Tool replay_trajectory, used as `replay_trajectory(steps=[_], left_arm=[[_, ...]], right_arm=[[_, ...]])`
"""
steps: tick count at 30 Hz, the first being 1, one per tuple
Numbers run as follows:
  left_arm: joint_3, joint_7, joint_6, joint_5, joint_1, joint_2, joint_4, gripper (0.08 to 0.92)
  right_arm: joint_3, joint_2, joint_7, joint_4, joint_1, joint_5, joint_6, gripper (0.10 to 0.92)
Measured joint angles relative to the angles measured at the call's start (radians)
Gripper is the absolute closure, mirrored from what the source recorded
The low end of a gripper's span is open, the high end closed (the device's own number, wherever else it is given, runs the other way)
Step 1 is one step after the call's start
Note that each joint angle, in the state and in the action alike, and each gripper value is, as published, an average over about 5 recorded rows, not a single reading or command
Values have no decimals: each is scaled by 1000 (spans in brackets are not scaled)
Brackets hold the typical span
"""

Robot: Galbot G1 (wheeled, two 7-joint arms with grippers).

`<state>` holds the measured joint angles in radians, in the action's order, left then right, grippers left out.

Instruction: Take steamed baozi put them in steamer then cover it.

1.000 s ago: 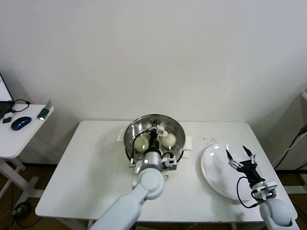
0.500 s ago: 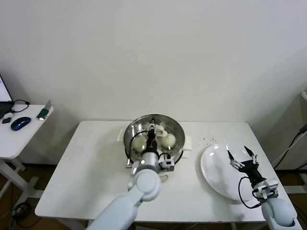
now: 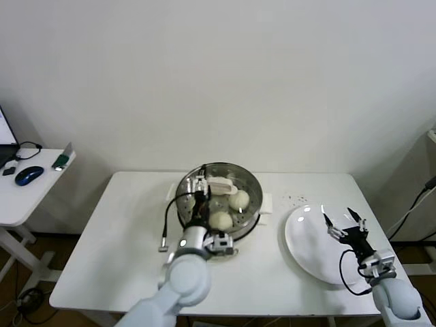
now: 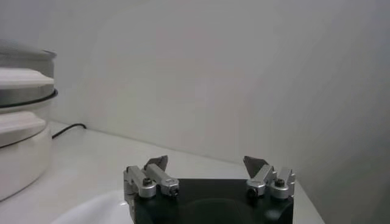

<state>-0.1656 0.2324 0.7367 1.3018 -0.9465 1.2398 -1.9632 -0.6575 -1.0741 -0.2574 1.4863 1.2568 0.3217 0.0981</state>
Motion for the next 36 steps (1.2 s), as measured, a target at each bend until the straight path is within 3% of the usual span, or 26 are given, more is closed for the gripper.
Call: replay_trajectory(steps=[10, 17, 21, 29, 36], left_arm=[[149, -193, 0, -307, -178, -99, -156, 177], [367, -295, -42, -603, -341, -94, -196, 177], [489, -322, -168, -782, -413, -60, -185, 177], [689, -324, -545, -1119, -487, 30, -56, 177], [778, -320, -726, -1275, -540, 71, 54, 177]], right_arm=[[3, 0, 2, 4, -3, -9, -13, 203], [8, -6, -3, 5, -3, -14, -12, 203], [11, -12, -7, 11, 2, -14, -12, 203], [11, -28, -11, 33, 21, -9, -8, 203], [5, -38, -15, 56, 39, 12, 5, 203]])
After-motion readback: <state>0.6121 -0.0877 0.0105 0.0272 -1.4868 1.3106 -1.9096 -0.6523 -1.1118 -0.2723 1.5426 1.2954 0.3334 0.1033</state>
